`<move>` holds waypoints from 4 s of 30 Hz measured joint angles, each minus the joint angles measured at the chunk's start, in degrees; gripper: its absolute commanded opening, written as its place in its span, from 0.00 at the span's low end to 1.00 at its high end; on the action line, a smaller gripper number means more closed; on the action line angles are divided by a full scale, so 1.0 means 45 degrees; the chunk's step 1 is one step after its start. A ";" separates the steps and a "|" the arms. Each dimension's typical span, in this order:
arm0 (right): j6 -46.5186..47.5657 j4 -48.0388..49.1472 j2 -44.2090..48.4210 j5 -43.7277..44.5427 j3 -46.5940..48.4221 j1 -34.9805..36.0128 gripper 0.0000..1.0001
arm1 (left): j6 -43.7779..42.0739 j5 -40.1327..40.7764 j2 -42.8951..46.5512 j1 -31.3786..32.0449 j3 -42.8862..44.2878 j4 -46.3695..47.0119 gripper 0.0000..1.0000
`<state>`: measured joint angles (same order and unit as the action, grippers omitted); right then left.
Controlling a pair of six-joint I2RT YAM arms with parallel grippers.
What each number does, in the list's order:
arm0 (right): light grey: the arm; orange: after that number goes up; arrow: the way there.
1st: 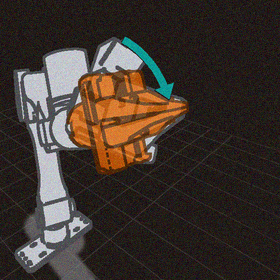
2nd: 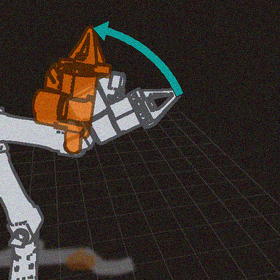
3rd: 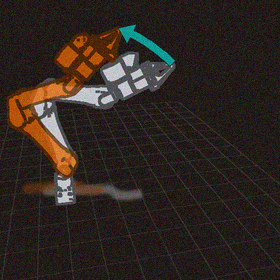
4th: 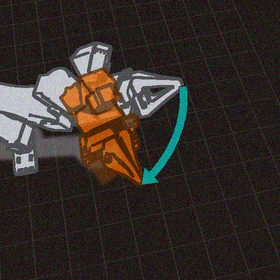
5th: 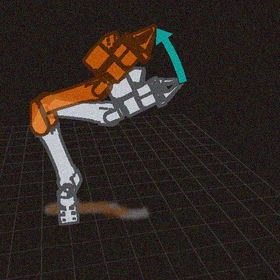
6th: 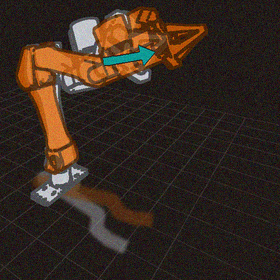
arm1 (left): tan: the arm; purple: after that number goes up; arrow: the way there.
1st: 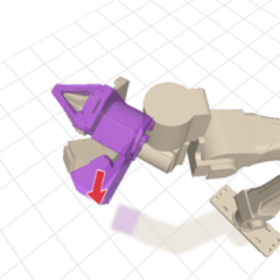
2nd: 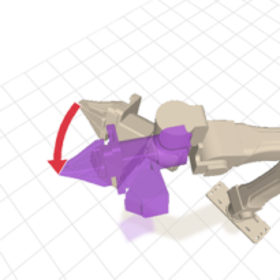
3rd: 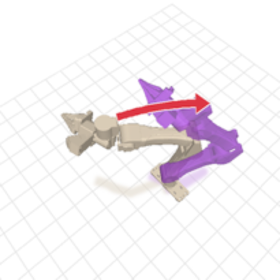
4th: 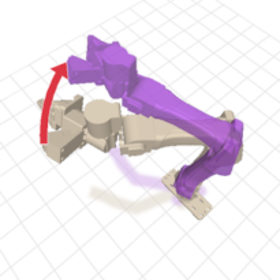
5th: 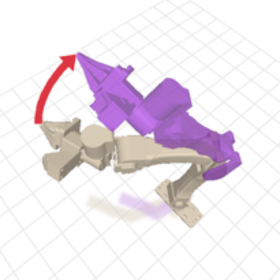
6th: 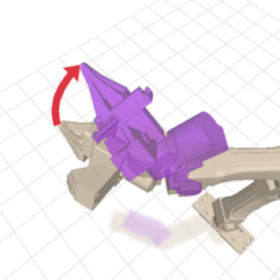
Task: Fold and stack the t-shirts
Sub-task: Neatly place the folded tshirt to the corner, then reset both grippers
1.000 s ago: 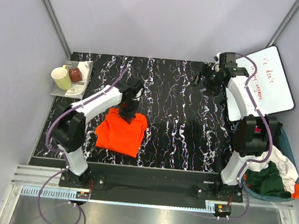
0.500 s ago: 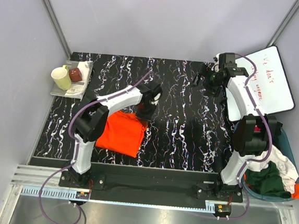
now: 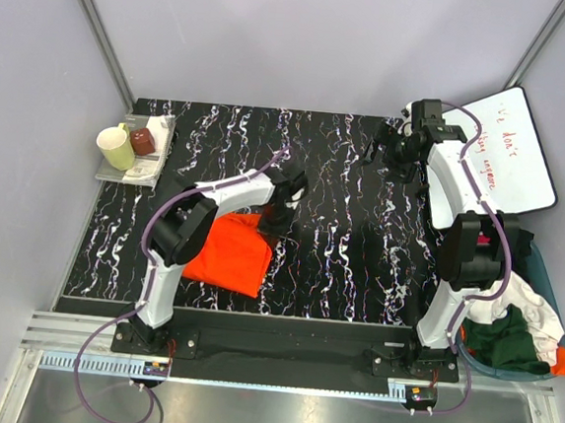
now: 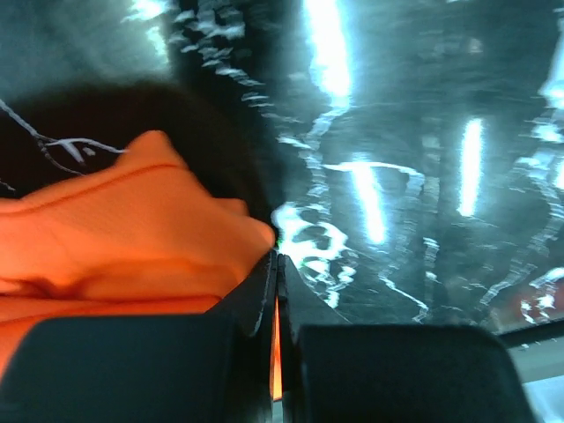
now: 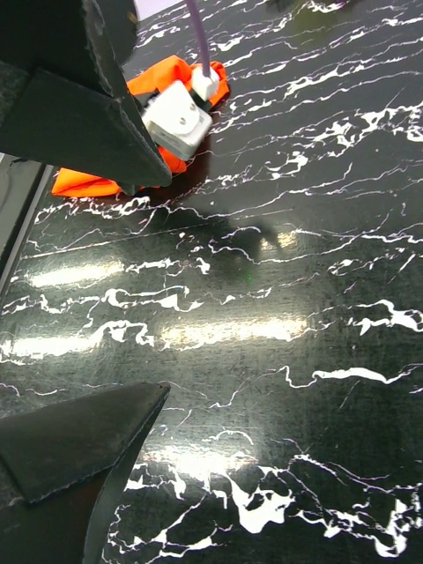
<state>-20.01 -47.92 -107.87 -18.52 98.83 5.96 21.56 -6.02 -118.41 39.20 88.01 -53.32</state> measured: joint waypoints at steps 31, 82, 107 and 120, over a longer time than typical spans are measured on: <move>0.0053 -0.0087 -0.0792 -0.0053 0.0661 -0.0005 1.00 | -0.0199 0.0709 0.4080 -0.5877 -0.6387 0.0578 0.00; -0.0291 -0.0102 -0.1540 -0.1093 0.1787 -0.0005 1.00 | 0.1078 0.5110 0.3623 -1.0802 -0.6572 -0.2783 0.00; -0.0121 -0.0204 -0.1486 -0.0860 0.1486 -0.0005 1.00 | -0.0379 0.4265 0.5231 -0.6839 -0.0063 -0.2764 0.99; 0.0204 -0.0277 -0.0311 0.0510 -0.0675 -0.0005 1.00 | -0.0855 0.2084 0.1506 -0.5003 0.3517 -0.2433 0.99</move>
<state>-19.09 -49.17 -109.27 -16.23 95.79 5.93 17.72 3.36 -111.63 16.69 103.83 -64.27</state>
